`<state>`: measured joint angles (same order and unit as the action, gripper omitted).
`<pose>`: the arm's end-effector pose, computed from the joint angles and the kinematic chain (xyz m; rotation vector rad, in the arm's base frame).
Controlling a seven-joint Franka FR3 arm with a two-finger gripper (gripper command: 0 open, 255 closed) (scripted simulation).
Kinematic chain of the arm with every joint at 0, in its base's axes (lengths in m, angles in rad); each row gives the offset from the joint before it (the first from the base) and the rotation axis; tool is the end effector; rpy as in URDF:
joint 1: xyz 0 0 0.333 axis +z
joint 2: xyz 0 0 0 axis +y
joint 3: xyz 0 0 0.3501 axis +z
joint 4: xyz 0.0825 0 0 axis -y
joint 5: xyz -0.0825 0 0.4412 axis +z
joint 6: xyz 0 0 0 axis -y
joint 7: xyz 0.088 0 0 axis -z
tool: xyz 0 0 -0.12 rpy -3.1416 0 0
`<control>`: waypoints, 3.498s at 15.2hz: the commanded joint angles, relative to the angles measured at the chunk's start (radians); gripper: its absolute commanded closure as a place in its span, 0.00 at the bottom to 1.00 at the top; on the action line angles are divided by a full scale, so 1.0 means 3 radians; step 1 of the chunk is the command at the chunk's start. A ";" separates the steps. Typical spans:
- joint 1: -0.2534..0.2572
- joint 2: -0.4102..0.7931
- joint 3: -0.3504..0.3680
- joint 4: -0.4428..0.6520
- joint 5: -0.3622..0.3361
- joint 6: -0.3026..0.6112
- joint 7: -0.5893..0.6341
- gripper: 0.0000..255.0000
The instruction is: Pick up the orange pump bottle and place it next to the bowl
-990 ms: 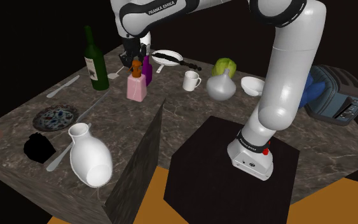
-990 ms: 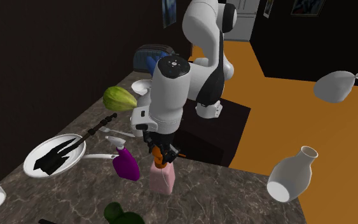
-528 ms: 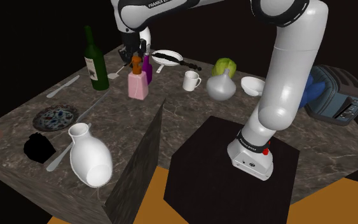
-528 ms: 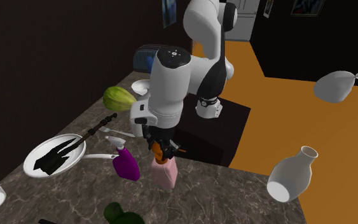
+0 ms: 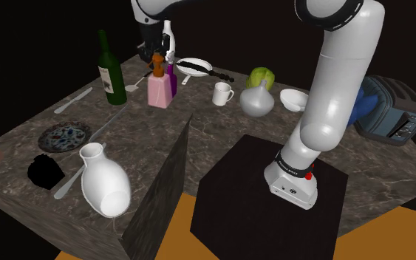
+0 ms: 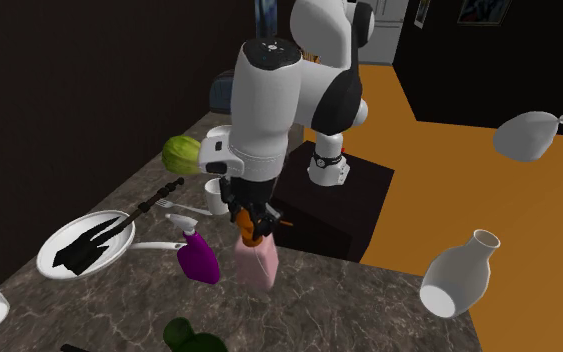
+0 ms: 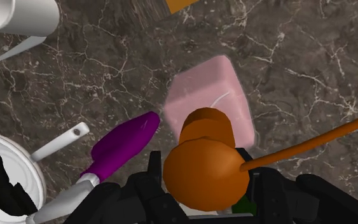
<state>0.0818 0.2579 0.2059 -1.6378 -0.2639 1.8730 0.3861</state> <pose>0.6800 0.1648 0.4710 2.9474 -0.0349 0.0751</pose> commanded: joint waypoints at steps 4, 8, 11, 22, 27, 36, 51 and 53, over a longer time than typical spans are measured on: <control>0.0006 -0.0037 0.0007 0.0172 0.0022 -0.0204 -0.0044 1.00; 0.0013 -0.0043 0.0011 0.0341 0.0032 -0.0377 -0.0078 1.00; 0.0020 -0.0038 0.0014 0.0481 0.0036 -0.0510 -0.0103 1.00; -0.0176 -0.1125 -0.0094 -0.0563 0.0254 -0.0466 -0.0422 1.00; -0.0238 -0.1745 -0.0224 -0.1106 0.0333 -0.0495 -0.0648 1.00; -0.0315 -0.2778 -0.0516 -0.1798 0.0321 -0.0763 -0.1078 1.00; -0.0523 -0.4190 -0.1092 -0.2203 -0.0092 -0.1615 -0.1910 1.00; -0.0558 -0.4332 -0.1175 -0.2188 -0.0178 -0.1742 -0.2040 1.00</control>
<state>-0.0807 -1.0200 -0.1328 -2.2893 -0.3034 1.3639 -0.2068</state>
